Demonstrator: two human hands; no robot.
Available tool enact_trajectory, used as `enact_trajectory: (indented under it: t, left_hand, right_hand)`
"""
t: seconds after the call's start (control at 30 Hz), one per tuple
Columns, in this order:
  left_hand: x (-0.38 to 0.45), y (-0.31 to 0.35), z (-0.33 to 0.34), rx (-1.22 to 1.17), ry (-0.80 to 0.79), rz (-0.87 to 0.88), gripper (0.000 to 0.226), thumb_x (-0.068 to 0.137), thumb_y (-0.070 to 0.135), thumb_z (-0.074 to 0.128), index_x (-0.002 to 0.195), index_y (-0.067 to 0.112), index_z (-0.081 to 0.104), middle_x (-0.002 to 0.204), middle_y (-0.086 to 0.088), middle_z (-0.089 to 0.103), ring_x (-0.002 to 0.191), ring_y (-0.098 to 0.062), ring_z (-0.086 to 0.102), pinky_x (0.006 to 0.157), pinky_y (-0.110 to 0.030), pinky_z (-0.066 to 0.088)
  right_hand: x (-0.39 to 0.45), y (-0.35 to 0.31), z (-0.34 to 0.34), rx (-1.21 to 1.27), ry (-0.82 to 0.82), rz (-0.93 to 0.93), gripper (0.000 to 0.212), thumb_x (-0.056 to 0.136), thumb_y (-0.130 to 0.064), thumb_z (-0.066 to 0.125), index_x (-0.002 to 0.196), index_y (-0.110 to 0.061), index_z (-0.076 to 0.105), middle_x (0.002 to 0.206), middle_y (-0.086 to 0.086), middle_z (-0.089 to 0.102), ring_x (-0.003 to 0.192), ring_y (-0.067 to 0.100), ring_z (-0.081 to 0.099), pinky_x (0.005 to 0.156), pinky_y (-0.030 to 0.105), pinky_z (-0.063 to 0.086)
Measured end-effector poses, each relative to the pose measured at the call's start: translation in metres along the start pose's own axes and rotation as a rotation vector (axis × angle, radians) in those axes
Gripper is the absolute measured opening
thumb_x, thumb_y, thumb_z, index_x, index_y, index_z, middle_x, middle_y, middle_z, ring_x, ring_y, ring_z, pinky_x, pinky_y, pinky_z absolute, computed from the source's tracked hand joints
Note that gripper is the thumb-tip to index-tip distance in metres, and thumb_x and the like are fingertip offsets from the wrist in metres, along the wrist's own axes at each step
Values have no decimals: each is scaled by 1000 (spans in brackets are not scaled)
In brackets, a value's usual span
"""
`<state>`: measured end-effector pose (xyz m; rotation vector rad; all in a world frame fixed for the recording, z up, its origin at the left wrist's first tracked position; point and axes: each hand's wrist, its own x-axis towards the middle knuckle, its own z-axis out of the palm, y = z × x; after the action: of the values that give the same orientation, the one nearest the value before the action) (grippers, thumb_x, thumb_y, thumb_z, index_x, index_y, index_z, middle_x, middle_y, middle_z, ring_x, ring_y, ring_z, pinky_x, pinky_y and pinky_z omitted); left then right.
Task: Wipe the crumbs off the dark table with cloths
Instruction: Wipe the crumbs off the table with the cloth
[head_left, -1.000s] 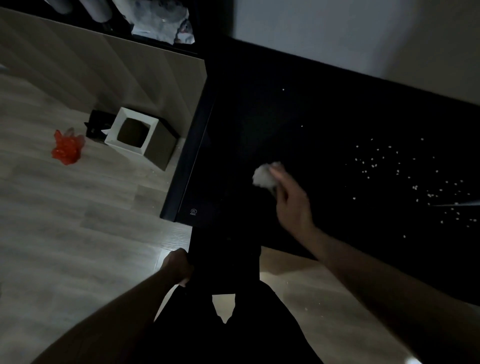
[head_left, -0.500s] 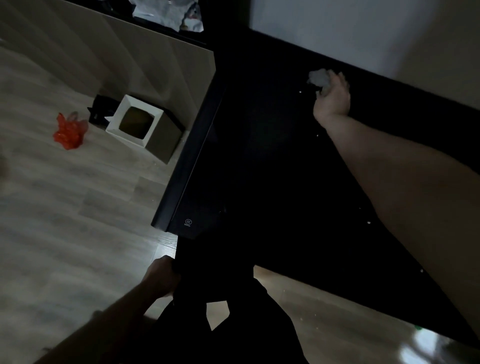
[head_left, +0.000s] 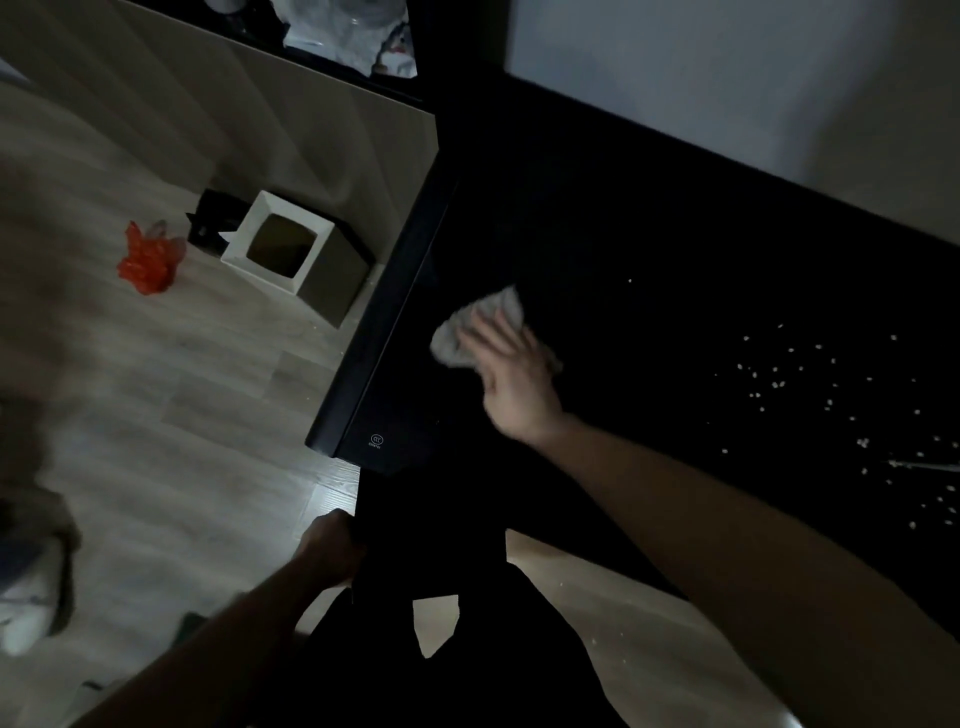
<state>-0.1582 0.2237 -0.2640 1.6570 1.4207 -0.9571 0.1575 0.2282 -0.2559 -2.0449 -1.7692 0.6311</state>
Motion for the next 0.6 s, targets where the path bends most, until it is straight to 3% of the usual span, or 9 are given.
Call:
enact_trajectory:
  t: [0.1, 0.17, 0.27, 0.37, 0.47, 0.53, 0.6]
  left_hand:
    - [-7, 2, 3, 25, 9, 2, 16, 86, 19, 56, 73, 10, 61, 93, -16, 74, 89, -30, 71, 63, -28, 45]
    - [-10, 4, 6, 45, 12, 1, 19, 88, 20, 56, 86, 6, 68, 98, -15, 74, 92, -30, 71, 68, -30, 51]
    - [-13, 5, 10, 51, 12, 3, 28, 89, 23, 57, 101, 3, 71, 103, -14, 74, 96, -29, 71, 72, -30, 52]
    - [-17, 7, 14, 59, -10, 18, 30, 89, 25, 54, 98, 2, 71, 101, -13, 74, 93, -27, 71, 65, -26, 45]
    - [-19, 10, 19, 57, -22, 40, 28, 88, 27, 53, 90, 5, 71, 100, -12, 73, 94, -27, 71, 66, -25, 44]
    - [-23, 13, 22, 75, -13, 42, 25, 86, 26, 55, 65, 14, 59, 87, -9, 71, 86, -26, 69, 64, -25, 43]
    - [-28, 17, 26, 56, 15, 31, 32, 85, 24, 57, 56, 18, 44, 73, -4, 60, 76, -25, 65, 62, -26, 42]
  right_hand:
    - [-62, -34, 33, 101, -96, -88, 56, 92, -8, 48, 146, -23, 55, 162, 0, 43, 155, 24, 30, 117, 47, 30]
    - [-99, -52, 51, 161, -186, -138, 62, 87, -4, 48, 144, -26, 55, 161, -4, 43, 156, 19, 26, 119, 47, 29]
    - [-137, -68, 49, 319, -230, -144, 57, 88, -2, 47, 140, -21, 61, 155, -1, 51, 150, 5, 29, 122, 37, 30]
    - [-155, -65, 21, 526, -106, -6, 53, 92, 9, 50, 137, -15, 65, 147, -3, 58, 142, 0, 44, 121, 23, 32]
    - [-140, -37, -19, 584, 106, 152, 48, 98, 5, 42, 140, -11, 61, 149, 1, 57, 144, 9, 47, 122, 29, 33]
    - [-117, -7, -48, 511, 256, 218, 45, 101, -1, 39, 140, -7, 60, 149, 6, 56, 144, 12, 46, 123, 28, 32]
    - [-89, 30, -77, 418, 373, 283, 47, 100, 1, 38, 142, -8, 58, 151, 10, 54, 143, 13, 45, 122, 22, 30]
